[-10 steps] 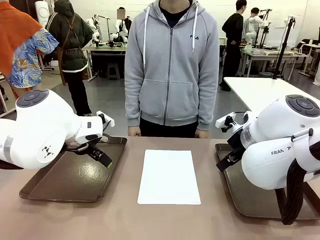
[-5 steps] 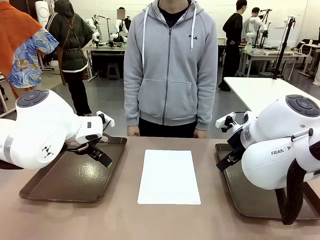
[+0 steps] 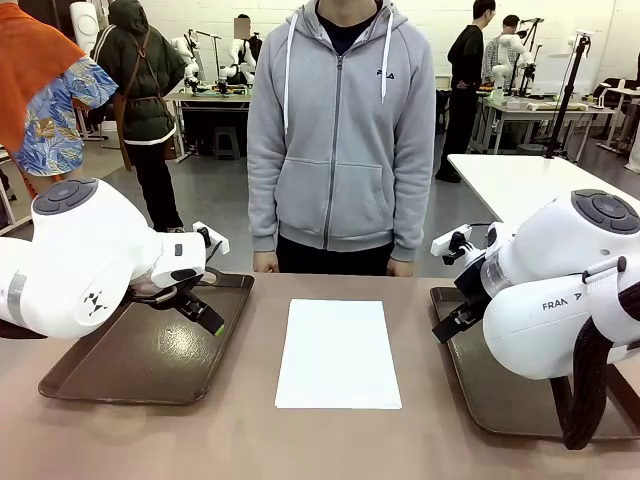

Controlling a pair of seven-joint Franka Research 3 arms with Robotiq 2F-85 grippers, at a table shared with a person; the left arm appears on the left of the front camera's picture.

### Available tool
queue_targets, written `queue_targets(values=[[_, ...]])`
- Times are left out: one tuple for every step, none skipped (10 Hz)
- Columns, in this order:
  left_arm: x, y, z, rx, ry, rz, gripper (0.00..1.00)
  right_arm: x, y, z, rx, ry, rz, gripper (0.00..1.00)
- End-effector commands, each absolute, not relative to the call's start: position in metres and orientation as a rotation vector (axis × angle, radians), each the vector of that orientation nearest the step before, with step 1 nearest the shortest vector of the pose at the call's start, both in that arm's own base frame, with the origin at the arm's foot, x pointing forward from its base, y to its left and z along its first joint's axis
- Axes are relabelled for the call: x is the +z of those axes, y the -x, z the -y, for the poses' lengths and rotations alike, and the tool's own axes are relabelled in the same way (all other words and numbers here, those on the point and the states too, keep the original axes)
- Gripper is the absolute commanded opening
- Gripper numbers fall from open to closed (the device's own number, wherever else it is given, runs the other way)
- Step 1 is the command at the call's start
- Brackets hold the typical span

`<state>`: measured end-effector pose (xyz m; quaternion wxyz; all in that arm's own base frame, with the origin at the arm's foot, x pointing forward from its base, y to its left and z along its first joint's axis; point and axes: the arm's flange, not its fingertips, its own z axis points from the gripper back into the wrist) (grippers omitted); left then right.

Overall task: Sort the A4 documents.
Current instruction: Receive the A4 Paper.

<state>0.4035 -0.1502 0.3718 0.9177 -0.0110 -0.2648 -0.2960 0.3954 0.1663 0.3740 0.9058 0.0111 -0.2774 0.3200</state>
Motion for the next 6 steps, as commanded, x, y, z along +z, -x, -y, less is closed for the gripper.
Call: queue_targets(values=[[0.372,-0.403,0.150,-0.609,0.022,0.545,1.00,0.374,-0.395,-0.166,0.661,-0.023,0.573,1.00],[0.372,-0.403,0.150,-0.609,0.023,0.545,1.00,0.392,-0.383,-0.165,0.674,-0.013,0.636,1.00],[0.385,-0.392,0.140,-0.597,0.033,0.580,1.00,0.410,-0.373,-0.152,0.682,-0.058,0.670,1.00],[0.403,-0.377,0.131,-0.602,0.075,0.616,1.00,0.427,-0.364,-0.133,0.706,-0.135,0.707,1.00],[0.420,-0.362,0.123,-0.603,0.124,0.638,1.00,0.443,-0.357,-0.116,0.719,-0.166,0.735,1.00],[0.435,-0.347,0.112,-0.595,0.195,0.641,1.00,0.459,-0.351,-0.099,0.741,-0.186,0.738,1.00]])
